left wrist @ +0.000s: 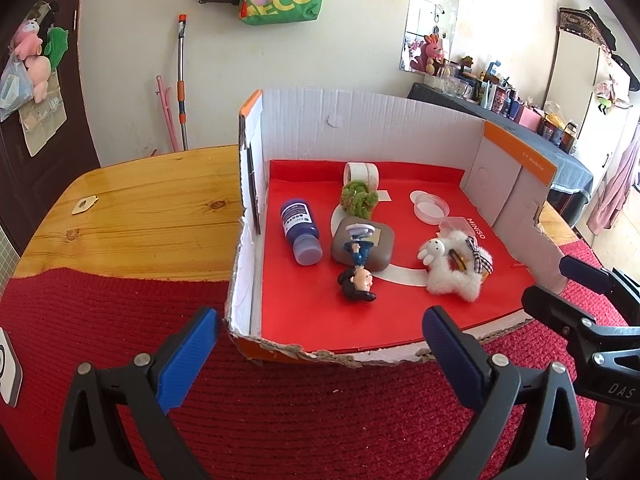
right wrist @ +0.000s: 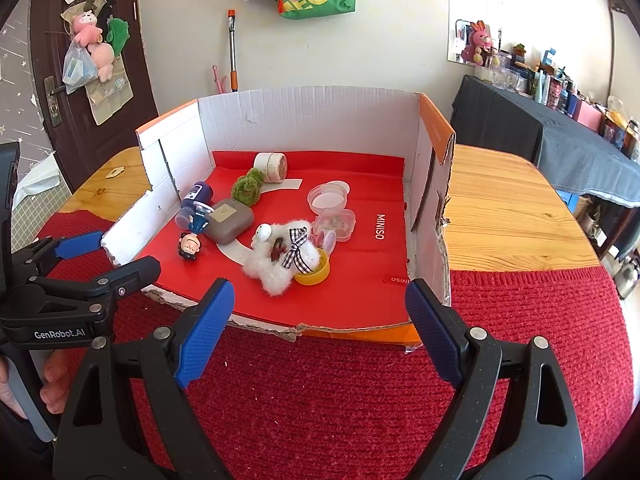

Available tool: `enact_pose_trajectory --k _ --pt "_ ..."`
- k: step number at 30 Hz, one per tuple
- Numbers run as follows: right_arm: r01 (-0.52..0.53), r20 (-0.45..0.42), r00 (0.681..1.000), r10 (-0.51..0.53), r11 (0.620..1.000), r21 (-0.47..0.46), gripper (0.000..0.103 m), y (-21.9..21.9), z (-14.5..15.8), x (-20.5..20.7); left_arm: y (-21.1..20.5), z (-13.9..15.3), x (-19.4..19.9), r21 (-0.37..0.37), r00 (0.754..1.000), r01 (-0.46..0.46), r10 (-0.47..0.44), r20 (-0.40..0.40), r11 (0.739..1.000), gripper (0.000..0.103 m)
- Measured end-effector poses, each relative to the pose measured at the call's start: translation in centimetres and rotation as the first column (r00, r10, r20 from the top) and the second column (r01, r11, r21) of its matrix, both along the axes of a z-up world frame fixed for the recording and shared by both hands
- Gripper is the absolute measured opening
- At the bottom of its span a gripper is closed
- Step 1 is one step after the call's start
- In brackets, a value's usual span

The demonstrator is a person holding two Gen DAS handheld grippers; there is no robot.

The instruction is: Organize objects

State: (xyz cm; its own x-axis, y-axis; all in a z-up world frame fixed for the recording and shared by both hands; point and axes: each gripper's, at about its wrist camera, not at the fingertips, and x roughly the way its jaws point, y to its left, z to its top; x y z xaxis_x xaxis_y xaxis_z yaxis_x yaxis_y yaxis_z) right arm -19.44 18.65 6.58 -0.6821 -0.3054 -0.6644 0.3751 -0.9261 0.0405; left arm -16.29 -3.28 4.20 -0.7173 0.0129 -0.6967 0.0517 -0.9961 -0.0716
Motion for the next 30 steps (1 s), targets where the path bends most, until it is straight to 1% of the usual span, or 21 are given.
enact_pose_trajectory --k 5,14,19,30 --pt "-0.008 -0.003 1.000 0.008 1.000 -0.021 0.088 0.0 0.2 0.2 0.1 0.4 0.5 -0.003 1.000 0.001 -0.001 -0.011 1.000 0.103" --pt "-0.013 -0.027 1.000 0.013 1.000 -0.019 0.088 0.0 1.0 1.9 0.4 1.0 2.4 -0.001 1.000 0.006 -0.006 -0.027 1.000 0.103" --pt "-0.008 -0.033 0.999 0.007 1.000 -0.027 0.088 0.5 1.1 3.3 0.8 0.8 3.8 -0.005 1.000 0.011 -0.011 -0.026 1.000 0.103" --pt "-0.011 -0.025 1.000 0.010 1.000 -0.029 0.088 1.4 0.3 5.9 1.6 -0.1 6.2 -0.010 1.000 0.001 -0.001 -0.020 1.000 0.103"
